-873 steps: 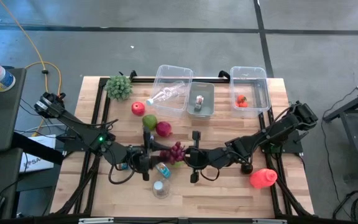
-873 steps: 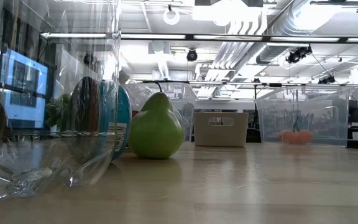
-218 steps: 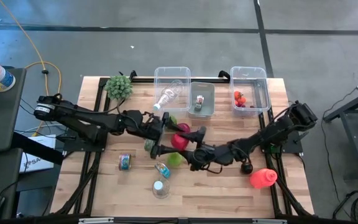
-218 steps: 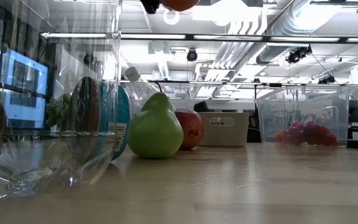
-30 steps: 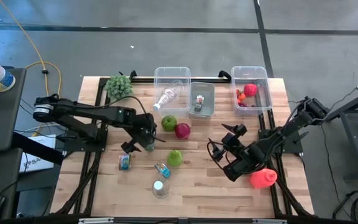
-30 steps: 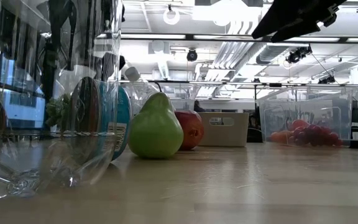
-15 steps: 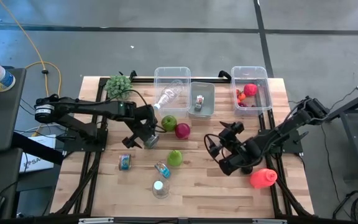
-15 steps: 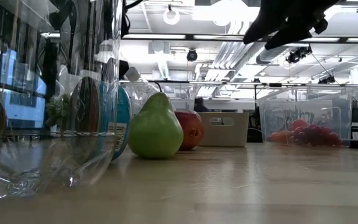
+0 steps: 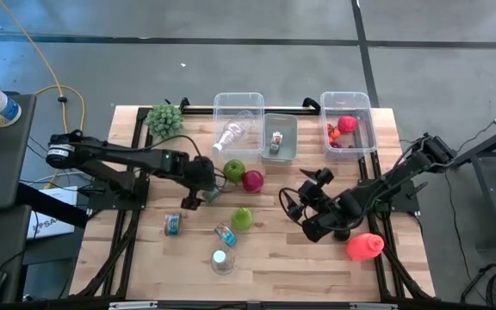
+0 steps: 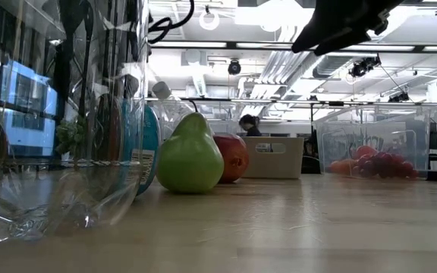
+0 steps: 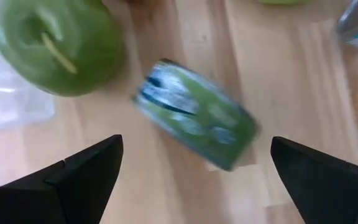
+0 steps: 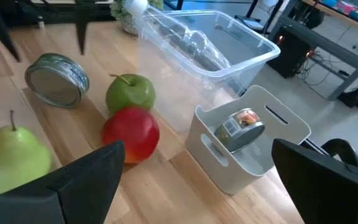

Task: Pick & Place Food Item
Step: Put the green tuna can into the gray bin

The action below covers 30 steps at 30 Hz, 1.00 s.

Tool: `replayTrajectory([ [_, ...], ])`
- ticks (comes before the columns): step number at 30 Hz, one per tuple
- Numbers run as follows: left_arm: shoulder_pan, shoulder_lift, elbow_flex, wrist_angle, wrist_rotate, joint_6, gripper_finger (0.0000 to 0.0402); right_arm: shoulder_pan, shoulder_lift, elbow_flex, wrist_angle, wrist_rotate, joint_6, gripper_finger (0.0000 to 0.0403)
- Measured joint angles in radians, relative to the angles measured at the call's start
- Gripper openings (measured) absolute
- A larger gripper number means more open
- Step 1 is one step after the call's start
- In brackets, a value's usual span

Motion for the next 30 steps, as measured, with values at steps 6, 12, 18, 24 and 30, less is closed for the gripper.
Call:
replayTrajectory([
  [6, -0.048, 0.000, 0.000, 0.039, 0.000, -0.200, 0.0397, -0.005, 0.000, 0.000, 0.000, -0.006, 0.000, 0.0395],
  [12, -0.046, 0.017, 0.000, 0.096, -0.102, -0.375, 0.0397, -0.004, 0.000, 0.000, 0.001, -0.039, 0.000, 0.0395],
  [18, -0.045, 0.043, 0.000, 0.102, -0.113, -0.458, 0.0397, -0.002, 0.000, 0.000, 0.005, -0.077, 0.000, 0.0395],
  [24, -0.045, 0.077, 0.000, 0.103, -0.113, -0.456, 0.0397, 0.004, 0.000, 0.000, 0.009, -0.077, 0.002, 0.0395],
  [30, -0.045, 0.107, 0.000, 0.124, -0.113, -0.452, 0.0397, 0.003, 0.000, 0.000, 0.020, -0.115, 0.003, 0.0395],
])
